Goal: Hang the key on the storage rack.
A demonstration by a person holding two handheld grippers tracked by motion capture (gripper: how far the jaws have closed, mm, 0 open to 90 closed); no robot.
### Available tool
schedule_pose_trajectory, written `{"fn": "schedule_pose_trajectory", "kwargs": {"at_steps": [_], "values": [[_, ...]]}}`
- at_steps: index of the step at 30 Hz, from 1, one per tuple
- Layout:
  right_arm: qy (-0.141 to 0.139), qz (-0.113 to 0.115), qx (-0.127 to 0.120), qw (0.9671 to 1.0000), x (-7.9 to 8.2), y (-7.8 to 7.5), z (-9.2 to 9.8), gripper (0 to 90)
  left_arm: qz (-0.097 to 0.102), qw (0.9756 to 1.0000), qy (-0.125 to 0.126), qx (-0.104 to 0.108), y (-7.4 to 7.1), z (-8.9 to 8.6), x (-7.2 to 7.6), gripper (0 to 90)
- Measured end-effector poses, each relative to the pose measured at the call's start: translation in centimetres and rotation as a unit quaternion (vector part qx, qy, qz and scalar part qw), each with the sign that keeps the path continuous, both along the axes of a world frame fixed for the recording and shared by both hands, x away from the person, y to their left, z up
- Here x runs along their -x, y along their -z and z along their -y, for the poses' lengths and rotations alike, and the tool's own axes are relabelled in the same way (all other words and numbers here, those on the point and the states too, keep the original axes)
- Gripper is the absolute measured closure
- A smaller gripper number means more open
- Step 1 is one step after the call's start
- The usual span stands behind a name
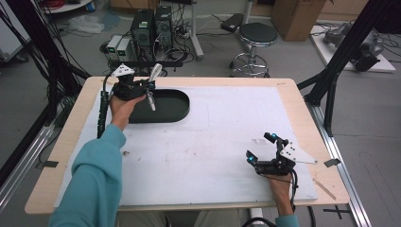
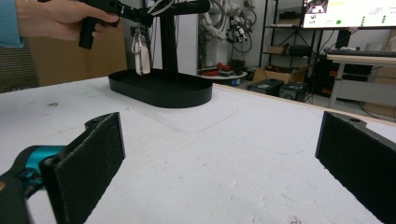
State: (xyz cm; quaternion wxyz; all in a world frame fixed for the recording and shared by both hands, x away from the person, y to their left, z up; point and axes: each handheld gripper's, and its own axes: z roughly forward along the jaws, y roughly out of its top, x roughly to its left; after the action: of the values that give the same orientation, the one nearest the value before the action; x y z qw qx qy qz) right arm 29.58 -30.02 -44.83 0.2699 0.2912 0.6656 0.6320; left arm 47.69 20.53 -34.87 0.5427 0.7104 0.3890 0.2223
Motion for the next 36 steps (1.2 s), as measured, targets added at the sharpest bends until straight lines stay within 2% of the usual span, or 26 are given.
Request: {"fn": "schedule_pose_trajectory", "kwargs": {"at_steps": [3, 14, 27, 36], "values": [[0.002, -0.001, 0.003, 1.0000, -0.1, 0.1, 0.0, 0.8, -0.002, 1.0000, -0.002, -0.003, 0.1, 0.0, -0.1, 74.2], [0.002, -0.006, 0.004, 1.0000, 0.0, 0.5, -0.3, 0.8, -0.002, 0.9998, -0.017, 0.008, 0.5, -0.2, -0.5, 74.1], [0.001, -0.008, 0.004, 1.0000, 0.0, 0.5, -0.2, 0.8, -0.006, 0.9993, -0.020, 0.032, 1.1, -0.4, -0.9, 73.9], [0.000, -0.007, 0.004, 1.0000, 0.0, 0.6, -0.3, 0.8, -0.005, 0.9993, -0.015, 0.035, 1.6, -0.4, -1.2, 73.8]]}}
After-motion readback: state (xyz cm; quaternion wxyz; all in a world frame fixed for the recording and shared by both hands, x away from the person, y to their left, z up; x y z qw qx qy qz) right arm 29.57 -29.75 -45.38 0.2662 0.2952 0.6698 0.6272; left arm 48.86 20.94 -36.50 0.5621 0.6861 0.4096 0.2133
